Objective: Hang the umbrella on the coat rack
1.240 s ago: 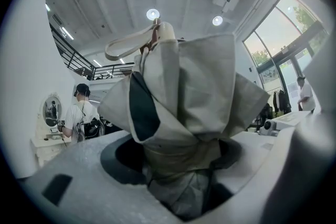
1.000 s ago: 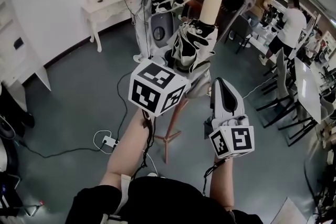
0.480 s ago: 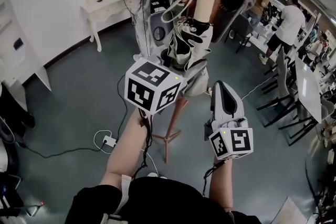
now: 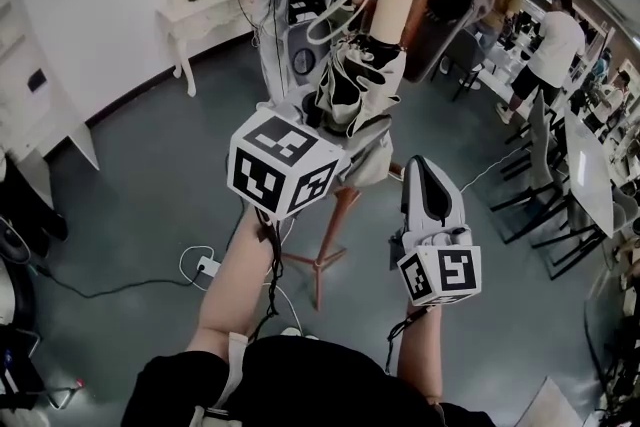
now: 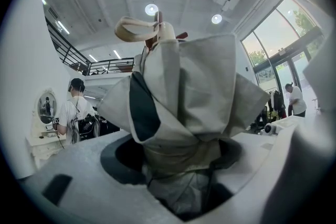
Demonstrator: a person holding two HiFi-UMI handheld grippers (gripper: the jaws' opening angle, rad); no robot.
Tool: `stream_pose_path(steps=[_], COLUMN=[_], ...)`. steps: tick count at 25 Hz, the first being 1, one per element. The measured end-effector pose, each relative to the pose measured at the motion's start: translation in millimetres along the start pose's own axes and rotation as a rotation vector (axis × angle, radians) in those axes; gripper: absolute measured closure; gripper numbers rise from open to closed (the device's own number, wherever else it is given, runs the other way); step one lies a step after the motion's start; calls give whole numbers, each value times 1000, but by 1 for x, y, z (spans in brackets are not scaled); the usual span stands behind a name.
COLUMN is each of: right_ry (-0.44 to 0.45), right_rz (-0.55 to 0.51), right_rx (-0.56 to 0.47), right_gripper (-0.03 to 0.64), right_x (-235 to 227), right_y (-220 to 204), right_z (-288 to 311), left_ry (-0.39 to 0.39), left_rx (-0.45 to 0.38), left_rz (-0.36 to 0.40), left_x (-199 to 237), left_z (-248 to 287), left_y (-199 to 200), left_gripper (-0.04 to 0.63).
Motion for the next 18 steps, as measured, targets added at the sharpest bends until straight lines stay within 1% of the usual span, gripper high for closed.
stream_pose_path(steps=[5,8,12,18], right_ry=[0,0,-9,-42], right_rz=[5,8,8,10], right_rx=[6,8,11,23], right_gripper=[606,606,606,606], right_x=[-1,1,3,-7], right_y=[1,4,6,0], right_z=[0,2,1,-6], left_ry=[-53,-99,-168,-253], left_rx=[50,68,87,99], left_rz=[-11,-40,-80,-113], left_x=[1,3,4,7], left_z=[-2,0,4,13], left_y=[0,-1,-3,-11], left_gripper=[287,287,287,287])
Point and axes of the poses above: the fingertips, and each gripper's own axes: z forward along the fingers, x to its left, y out of its top, the point moved 7 cm from there along -z, backward along the fingers, and after that the axes turned 12 degrees about -z, right-handed, at the moved point
